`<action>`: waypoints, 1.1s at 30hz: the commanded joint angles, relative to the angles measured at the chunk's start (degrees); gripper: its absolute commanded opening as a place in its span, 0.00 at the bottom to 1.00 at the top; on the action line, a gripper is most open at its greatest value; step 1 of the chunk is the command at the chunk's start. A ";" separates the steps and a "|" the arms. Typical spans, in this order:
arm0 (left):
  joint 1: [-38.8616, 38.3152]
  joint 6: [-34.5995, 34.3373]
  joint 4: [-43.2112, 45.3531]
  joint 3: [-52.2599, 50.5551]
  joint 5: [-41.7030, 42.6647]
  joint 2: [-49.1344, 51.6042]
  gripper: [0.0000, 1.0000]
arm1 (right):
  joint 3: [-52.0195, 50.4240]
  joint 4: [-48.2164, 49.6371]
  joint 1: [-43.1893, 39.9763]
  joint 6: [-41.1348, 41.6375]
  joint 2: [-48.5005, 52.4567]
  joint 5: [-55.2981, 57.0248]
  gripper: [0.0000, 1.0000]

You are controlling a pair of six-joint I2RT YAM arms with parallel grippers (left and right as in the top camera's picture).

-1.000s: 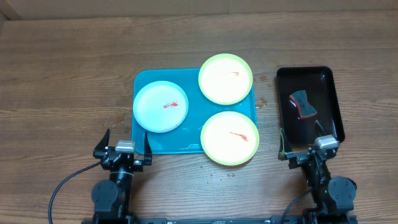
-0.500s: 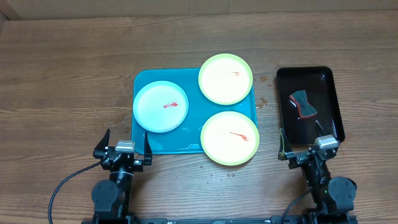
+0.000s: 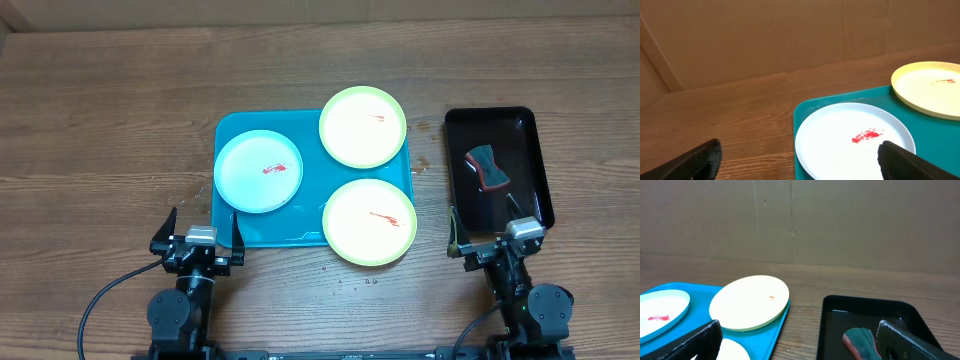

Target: Clean dirty plates on tray and stack at the side

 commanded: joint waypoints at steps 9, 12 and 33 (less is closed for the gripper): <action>0.20 1.05 0.09 -0.28 -0.52 -0.68 0.99 | -0.59 0.20 0.09 0.22 -0.68 0.50 1.00; 0.20 1.01 0.09 -0.28 -0.31 -0.68 1.00 | -0.59 0.22 0.09 0.22 -0.68 0.50 1.00; 0.26 -2.21 -0.50 11.91 12.02 6.56 1.00 | -0.57 3.78 0.09 0.04 -0.68 0.74 1.00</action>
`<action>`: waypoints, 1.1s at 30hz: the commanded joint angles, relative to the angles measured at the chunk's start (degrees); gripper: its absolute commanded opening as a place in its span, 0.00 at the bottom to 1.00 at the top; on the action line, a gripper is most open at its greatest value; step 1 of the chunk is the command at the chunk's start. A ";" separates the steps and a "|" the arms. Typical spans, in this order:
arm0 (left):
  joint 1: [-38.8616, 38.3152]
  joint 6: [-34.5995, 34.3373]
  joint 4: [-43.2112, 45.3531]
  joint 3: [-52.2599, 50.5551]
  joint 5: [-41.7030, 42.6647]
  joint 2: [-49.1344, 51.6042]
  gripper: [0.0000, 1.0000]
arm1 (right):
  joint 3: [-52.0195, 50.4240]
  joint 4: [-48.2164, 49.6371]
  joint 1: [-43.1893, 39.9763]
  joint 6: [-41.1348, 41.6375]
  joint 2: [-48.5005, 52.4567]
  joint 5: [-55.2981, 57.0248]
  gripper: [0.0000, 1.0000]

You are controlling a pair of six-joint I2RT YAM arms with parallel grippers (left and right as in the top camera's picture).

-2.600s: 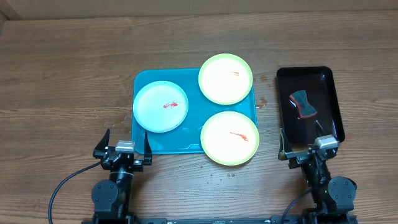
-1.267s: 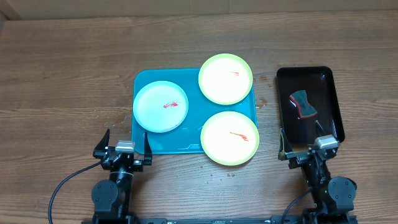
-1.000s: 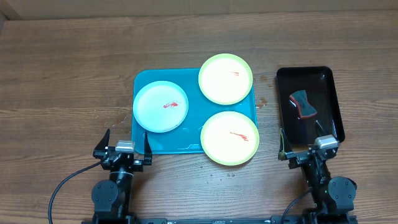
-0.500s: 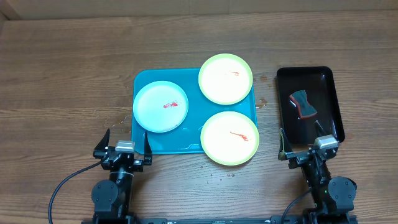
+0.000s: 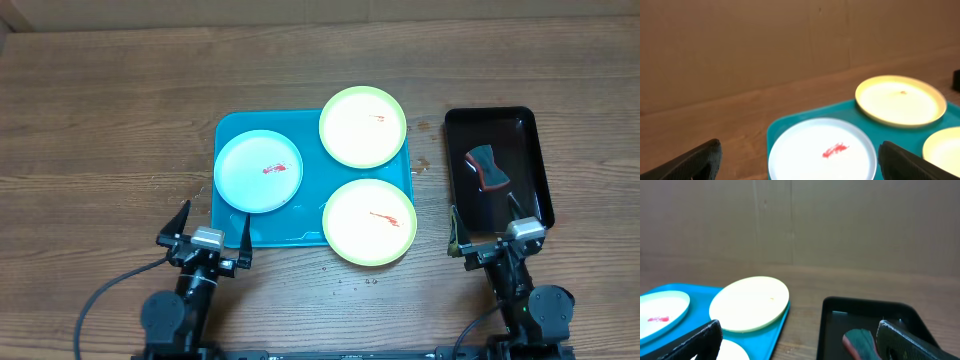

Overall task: Clean dirty plates on tray and stack at the side
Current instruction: 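Move the left gripper to the rim of the white plate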

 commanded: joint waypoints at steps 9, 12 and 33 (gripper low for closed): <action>0.26 -0.74 -19.71 39.12 10.14 35.41 1.00 | 8.00 0.04 0.09 3.26 2.86 3.74 1.00; 0.26 -0.74 -28.04 50.31 10.27 45.38 1.00 | 14.36 -5.11 0.09 3.30 8.20 3.74 1.00; 0.26 -2.14 -49.53 73.31 14.29 79.56 1.00 | 71.36 -51.54 0.09 3.28 69.26 -1.79 1.00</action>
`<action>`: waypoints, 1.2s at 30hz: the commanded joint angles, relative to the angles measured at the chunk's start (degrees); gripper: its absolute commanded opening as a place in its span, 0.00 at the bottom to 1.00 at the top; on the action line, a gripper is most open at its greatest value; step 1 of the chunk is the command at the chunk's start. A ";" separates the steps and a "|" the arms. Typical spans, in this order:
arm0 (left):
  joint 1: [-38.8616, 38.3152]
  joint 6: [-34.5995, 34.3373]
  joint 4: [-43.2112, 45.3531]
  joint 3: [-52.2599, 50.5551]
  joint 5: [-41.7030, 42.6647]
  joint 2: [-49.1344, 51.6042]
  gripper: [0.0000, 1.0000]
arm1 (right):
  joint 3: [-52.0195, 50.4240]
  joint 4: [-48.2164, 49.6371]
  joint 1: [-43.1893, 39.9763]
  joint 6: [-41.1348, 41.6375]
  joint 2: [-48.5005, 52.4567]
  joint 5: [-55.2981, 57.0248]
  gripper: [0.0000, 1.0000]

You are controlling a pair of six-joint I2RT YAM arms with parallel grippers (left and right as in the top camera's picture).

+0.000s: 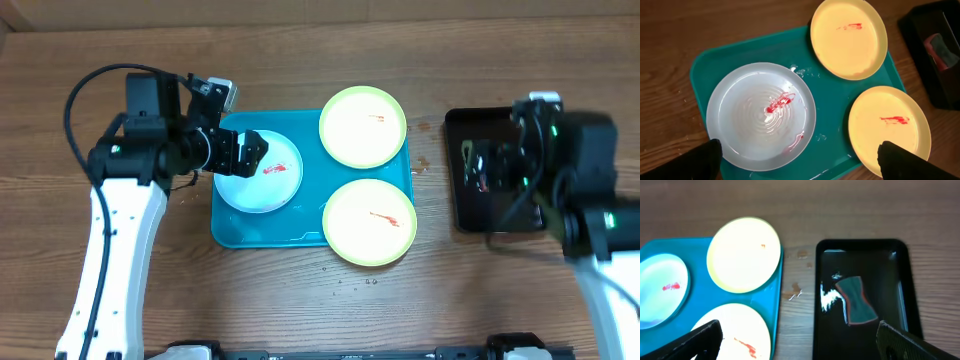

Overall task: Clean dirty plates on tray and stack at the side
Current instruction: 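Move the left gripper to the rim of the white plate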

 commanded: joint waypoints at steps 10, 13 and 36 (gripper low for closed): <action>0.26 -1.99 0.44 1.25 1.31 2.08 1.00 | 2.73 -0.70 0.09 0.20 11.04 -9.38 0.99; 0.28 -3.48 -0.04 1.22 -2.56 2.91 1.00 | 2.73 -0.52 0.09 0.22 11.04 -9.35 0.98; 0.31 -13.49 -1.73 1.22 -29.03 25.68 0.47 | 2.71 -0.55 0.09 1.70 11.04 -9.18 0.81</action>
